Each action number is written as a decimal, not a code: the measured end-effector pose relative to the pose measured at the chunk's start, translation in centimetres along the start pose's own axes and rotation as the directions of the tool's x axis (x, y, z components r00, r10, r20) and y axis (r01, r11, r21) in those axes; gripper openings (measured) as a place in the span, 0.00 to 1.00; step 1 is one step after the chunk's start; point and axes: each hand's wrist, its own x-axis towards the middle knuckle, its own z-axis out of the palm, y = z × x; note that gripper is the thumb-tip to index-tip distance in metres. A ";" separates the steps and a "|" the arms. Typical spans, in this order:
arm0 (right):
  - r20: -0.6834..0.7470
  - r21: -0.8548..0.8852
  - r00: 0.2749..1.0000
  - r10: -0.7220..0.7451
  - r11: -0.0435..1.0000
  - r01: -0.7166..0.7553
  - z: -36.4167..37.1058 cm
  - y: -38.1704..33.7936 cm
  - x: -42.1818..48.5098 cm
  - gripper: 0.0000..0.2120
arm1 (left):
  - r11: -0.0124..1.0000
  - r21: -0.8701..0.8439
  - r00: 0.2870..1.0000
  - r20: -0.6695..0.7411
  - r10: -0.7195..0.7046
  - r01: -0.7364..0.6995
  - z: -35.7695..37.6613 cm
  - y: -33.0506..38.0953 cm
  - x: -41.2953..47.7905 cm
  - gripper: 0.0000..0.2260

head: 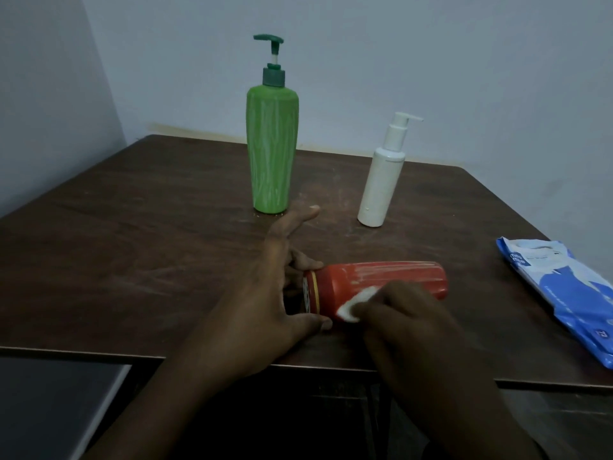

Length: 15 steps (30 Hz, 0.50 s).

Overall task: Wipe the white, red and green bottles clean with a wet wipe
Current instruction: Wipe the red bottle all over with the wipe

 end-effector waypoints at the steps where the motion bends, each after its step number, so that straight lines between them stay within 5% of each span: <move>1: 0.001 0.005 0.999 -0.048 0.999 0.048 0.4 -0.6 0.2 0.13 | 1.000 -0.007 1.000 -0.005 0.013 -0.013 0.0 -0.1 0.0 0.58; 6: -0.096 -0.006 0.989 0.108 0.994 -0.109 1.4 0.1 0.4 0.12 | 0.999 0.021 0.999 -0.008 0.045 -0.045 0.0 0.0 0.1 0.60; 10: -0.084 -0.010 0.996 0.003 1.000 -0.004 1.7 -0.4 0.5 0.15 | 0.998 0.019 0.998 -0.002 0.062 -0.062 -0.1 -0.1 -0.1 0.59; 15: -0.128 -0.007 0.983 0.134 0.991 -0.136 1.7 0.4 0.3 0.13 | 0.998 -0.006 0.998 0.008 0.061 -0.061 -0.1 -0.2 0.0 0.58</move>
